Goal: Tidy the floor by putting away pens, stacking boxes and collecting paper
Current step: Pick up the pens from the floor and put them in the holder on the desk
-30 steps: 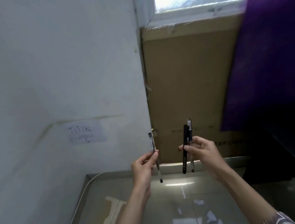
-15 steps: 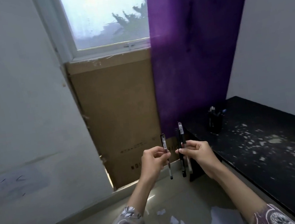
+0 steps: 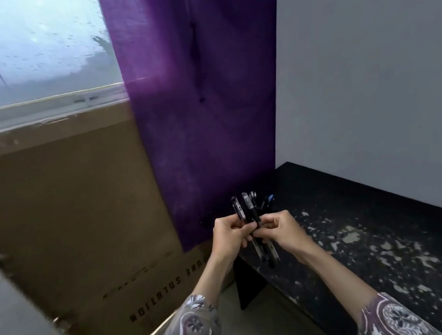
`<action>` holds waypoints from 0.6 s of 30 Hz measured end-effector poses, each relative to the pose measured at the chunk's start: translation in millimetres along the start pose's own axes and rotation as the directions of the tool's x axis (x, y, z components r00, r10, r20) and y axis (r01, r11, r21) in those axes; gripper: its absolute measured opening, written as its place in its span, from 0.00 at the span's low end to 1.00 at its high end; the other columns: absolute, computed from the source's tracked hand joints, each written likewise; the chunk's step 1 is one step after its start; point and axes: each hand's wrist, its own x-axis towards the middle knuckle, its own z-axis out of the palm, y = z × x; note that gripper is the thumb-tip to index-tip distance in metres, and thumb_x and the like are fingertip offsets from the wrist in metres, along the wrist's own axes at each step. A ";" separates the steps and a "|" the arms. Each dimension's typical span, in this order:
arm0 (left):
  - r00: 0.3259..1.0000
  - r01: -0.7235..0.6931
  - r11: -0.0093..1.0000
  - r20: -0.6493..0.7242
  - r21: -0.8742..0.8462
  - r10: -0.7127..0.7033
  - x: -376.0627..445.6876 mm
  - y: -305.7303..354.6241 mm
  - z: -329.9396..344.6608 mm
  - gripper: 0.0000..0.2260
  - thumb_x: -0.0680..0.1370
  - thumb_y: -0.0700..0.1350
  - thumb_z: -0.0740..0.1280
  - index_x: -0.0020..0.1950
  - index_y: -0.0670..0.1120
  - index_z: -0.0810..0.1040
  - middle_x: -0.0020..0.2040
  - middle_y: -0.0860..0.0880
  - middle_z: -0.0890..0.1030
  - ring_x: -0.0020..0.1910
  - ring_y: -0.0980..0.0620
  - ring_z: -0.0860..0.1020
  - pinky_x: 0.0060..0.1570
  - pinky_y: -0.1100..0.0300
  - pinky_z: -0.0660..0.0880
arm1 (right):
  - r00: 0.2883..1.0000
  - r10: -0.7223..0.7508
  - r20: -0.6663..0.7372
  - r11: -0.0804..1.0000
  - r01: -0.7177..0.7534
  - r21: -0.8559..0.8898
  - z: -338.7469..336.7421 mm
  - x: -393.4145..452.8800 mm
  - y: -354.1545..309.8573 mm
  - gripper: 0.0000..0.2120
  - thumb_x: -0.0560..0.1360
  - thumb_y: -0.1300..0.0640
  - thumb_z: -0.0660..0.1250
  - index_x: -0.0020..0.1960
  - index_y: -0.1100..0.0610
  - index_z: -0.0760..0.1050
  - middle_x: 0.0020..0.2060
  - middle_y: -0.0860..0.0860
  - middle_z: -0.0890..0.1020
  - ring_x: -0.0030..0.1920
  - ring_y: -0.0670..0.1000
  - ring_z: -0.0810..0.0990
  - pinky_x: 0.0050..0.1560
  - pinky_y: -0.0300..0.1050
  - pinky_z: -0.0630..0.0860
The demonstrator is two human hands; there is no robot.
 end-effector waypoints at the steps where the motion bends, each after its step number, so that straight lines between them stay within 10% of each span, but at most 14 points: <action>1: 1.000 -0.002 1.000 0.006 0.013 0.002 23.5 -0.1 8.4 0.02 0.73 0.36 0.69 0.42 0.41 0.82 0.27 0.49 0.76 0.22 0.58 0.70 0.24 0.67 0.68 | 1.000 -0.001 -0.008 1.000 0.001 -0.027 -13.1 19.3 5.6 0.09 0.72 0.67 0.67 0.49 0.57 0.82 0.41 0.53 0.85 0.44 0.47 0.84 0.45 0.37 0.78; 10: 0.997 -0.002 0.988 -0.075 0.155 0.013 193.2 -8.0 42.4 0.08 0.72 0.36 0.70 0.34 0.43 0.76 0.27 0.50 0.75 0.19 0.64 0.70 0.25 0.72 0.68 | 0.946 -0.008 -0.323 0.998 -0.010 -0.055 -98.9 164.9 43.0 0.06 0.70 0.66 0.70 0.41 0.55 0.79 0.36 0.52 0.81 0.41 0.50 0.82 0.45 0.42 0.80; 18: 0.994 0.110 0.948 -0.040 0.300 -0.103 257.6 -61.3 54.9 0.10 0.72 0.35 0.70 0.32 0.43 0.75 0.29 0.50 0.77 0.20 0.65 0.72 0.25 0.73 0.68 | 0.961 -0.024 -0.277 0.980 -0.032 -0.196 -93.7 232.2 95.8 0.08 0.70 0.65 0.70 0.42 0.53 0.76 0.36 0.52 0.82 0.38 0.46 0.81 0.39 0.34 0.76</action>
